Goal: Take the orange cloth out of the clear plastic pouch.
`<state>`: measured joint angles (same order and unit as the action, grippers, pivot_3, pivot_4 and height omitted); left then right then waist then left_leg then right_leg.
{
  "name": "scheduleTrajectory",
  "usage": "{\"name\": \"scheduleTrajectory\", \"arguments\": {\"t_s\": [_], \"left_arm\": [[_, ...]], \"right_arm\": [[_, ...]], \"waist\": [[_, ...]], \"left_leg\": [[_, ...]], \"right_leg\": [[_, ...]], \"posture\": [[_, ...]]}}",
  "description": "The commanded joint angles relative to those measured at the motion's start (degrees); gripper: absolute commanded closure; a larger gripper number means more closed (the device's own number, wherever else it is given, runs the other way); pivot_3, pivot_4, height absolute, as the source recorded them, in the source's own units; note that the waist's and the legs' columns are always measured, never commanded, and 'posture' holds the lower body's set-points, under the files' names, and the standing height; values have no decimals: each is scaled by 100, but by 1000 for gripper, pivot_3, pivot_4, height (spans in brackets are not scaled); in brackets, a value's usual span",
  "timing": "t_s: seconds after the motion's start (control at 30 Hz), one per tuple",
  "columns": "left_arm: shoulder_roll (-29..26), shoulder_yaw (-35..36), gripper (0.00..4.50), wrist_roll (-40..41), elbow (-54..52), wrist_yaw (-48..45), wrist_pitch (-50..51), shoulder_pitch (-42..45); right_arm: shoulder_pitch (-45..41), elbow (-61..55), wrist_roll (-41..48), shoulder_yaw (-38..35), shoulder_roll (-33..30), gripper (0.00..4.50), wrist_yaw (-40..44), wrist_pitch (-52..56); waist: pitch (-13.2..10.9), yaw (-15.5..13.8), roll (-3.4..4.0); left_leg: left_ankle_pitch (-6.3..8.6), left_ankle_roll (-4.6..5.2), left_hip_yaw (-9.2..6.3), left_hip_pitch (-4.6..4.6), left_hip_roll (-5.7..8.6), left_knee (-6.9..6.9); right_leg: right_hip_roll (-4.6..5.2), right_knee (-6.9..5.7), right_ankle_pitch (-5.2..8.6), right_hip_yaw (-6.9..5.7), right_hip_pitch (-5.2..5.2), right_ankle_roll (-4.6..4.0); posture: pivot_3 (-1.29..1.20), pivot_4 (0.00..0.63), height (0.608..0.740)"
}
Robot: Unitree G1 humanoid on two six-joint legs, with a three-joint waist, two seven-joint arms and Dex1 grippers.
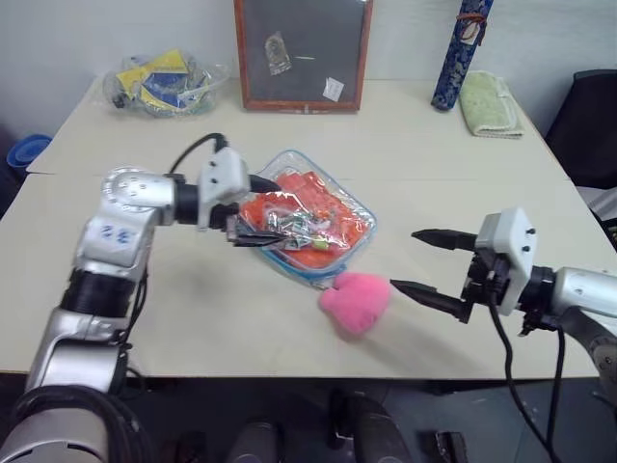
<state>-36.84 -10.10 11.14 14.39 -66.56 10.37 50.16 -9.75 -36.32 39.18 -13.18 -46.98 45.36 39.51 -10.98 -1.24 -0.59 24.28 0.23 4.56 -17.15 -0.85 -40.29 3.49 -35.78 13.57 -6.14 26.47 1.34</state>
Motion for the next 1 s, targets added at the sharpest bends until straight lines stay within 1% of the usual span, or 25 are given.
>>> {"name": "scheduleTrajectory", "arguments": {"t_s": [0.03, 0.13, 0.23, 0.37, 0.47, 0.67, 0.73, 0.83, 0.87, 1.0], "left_arm": [[289, -374, 32, -494, 722, -139, -739, 423], [626, -683, 32, -993, 1635, 25, -1212, 756], [859, -947, 32, -1585, 2550, 421, -1859, 1057], [1120, -995, 32, -1859, 3125, 669, -2191, 1285], [1213, -963, 618, -1906, 3259, 646, -2331, 1299], [1158, -804, 2464, -1797, 3166, 563, -2309, 1204], [1097, -666, 3040, -1675, 2939, 534, -2141, 1137], [981, -314, 3846, -1520, 2499, 797, -1643, 980], [909, -59, 4054, -1402, 2297, 1018, -1305, 886], [484, 786, 4054, -1212, 1552, 1837, -42, 428]], "right_arm": [[-160, -316, 71, 179, 156, 0, -369, 100], [-251, -325, 40, 307, 273, 0, -566, 102], [-337, -285, 26, 363, 408, 0, -782, 96], [-368, -291, -15, 454, 489, 0, -917, 72], [-369, -304, -54, 529, 546, 0, -980, 30], [-463, -235, -180, 747, 656, 0, -1049, -51], [-507, -198, -216, 827, 680, 0, -1006, -68], [-565, -175, -198, 935, 656, 0, -857, -68], [-599, -166, -150, 981, 623, 0, -725, -73], [-714, -178, 23, 1015, 539, 0, -348, -53]], "waist": [[0, 0, 0], [0, -12, 0], [0, -13, -1], [-1, -16, -2], [-1, -16, -2], [-1, -11, -2], [-1, -5, -2], [-1, -3, -2], [-1, 1, -2], [-1, 36, -2]], "left_leg": [[0, 0, 2, 0, 2, -1], [-1, 2, 10, -1, 4, -2], [-3, 7, 14, -5, 7, -3], [-3, 9, 14, -10, 2, -3], [-4, 13, 10, -11, 1, -3], [-4, 15, -6, -10, 0, -3], [-4, 15, -13, -10, 0, -3], [-4, 15, -15, -10, -2, -3], [-4, 15, -15, -10, -2, -3], [-4, 15, -19, -10, -7, -3]], "right_leg": [[-1, -1, 0, 1, 2, 0], [0, 0, 0, -4, 2, 0], [2, 2, -1, -6, 2, 2], [3, 5, -2, -11, 4, 3], [7, 6, -3, -13, 3, 5], [7, 5, -3, -12, 3, 6], [7, 5, -3, -11, 3, 6], [7, 4, -3, -12, 3, 6], [7, 4, -3, -12, 4, 6], [6, 3, -3, -12, 6, 6]], "posture": [[0, 150, 740], [0, 150, 740], [0, 150, 740], [0, 150, 740], [0, 150, 740], [0, 150, 740], [0, 150, 740], [0, 150, 740], [0, 150, 740], [0, 150, 740]]}}
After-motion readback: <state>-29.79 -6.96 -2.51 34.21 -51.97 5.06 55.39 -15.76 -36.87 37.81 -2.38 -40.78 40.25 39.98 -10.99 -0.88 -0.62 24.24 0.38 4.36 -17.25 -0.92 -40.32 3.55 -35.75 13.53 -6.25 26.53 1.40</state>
